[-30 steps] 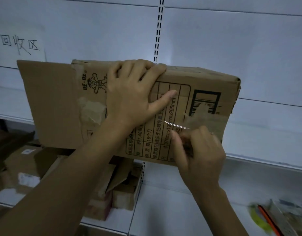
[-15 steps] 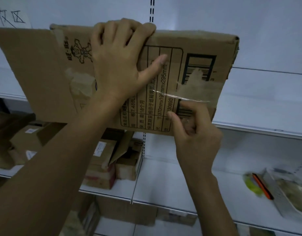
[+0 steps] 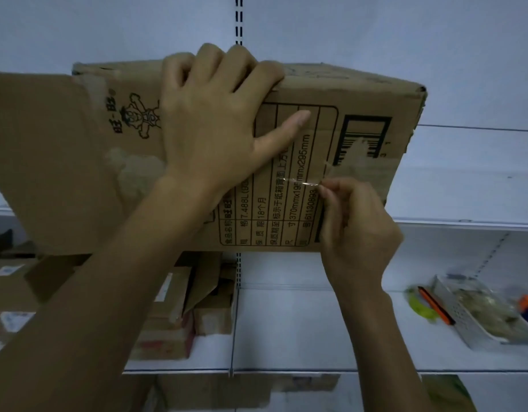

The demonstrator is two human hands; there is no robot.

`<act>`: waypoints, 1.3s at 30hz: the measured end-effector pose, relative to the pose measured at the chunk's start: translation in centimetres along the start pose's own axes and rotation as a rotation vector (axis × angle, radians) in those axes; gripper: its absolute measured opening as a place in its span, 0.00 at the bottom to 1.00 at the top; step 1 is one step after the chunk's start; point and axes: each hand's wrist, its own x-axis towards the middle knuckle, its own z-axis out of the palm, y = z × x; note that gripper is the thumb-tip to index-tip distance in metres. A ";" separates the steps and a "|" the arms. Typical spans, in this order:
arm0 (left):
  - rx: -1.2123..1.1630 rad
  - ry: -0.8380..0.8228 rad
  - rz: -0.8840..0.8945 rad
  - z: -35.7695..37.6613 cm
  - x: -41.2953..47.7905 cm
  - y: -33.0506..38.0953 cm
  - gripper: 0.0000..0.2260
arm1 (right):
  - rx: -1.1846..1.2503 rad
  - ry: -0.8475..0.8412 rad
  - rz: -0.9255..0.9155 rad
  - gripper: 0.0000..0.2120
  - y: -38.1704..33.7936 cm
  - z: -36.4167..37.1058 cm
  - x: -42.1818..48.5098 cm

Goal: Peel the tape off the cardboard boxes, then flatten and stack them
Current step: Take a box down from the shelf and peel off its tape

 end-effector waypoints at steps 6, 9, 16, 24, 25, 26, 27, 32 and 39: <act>0.038 0.097 0.047 1.2 -0.1 -0.7 0.21 | -0.123 -0.165 0.140 0.09 -1.4 -0.3 0.6; 0.029 0.092 0.055 1.1 -0.1 -0.7 0.21 | -0.044 -0.133 0.112 0.06 -2.6 -0.1 1.1; -0.111 0.082 0.089 1.0 1.5 -1.9 0.22 | -0.083 -0.029 -0.043 0.13 -2.9 1.0 0.1; -0.061 0.063 0.064 1.3 0.8 -1.5 0.22 | -0.290 0.074 -0.164 0.10 -3.1 1.6 0.5; -0.064 0.060 0.063 1.3 0.8 -1.5 0.22 | -0.315 0.056 -0.176 0.10 -3.1 1.7 0.6; -0.064 0.057 0.065 1.3 0.8 -1.4 0.22 | -0.336 0.033 -0.189 0.10 -3.1 1.7 0.8; -0.061 0.055 0.066 1.4 0.8 -1.4 0.22 | -0.357 0.006 -0.204 0.10 -3.2 1.7 0.9; -0.078 0.039 0.057 1.3 0.6 -1.4 0.22 | -0.458 -0.070 -0.235 0.03 -3.3 1.8 1.5; -0.108 -0.017 0.055 1.0 0.5 -1.6 0.22 | -0.227 0.061 0.059 0.03 -4.2 3.0 0.6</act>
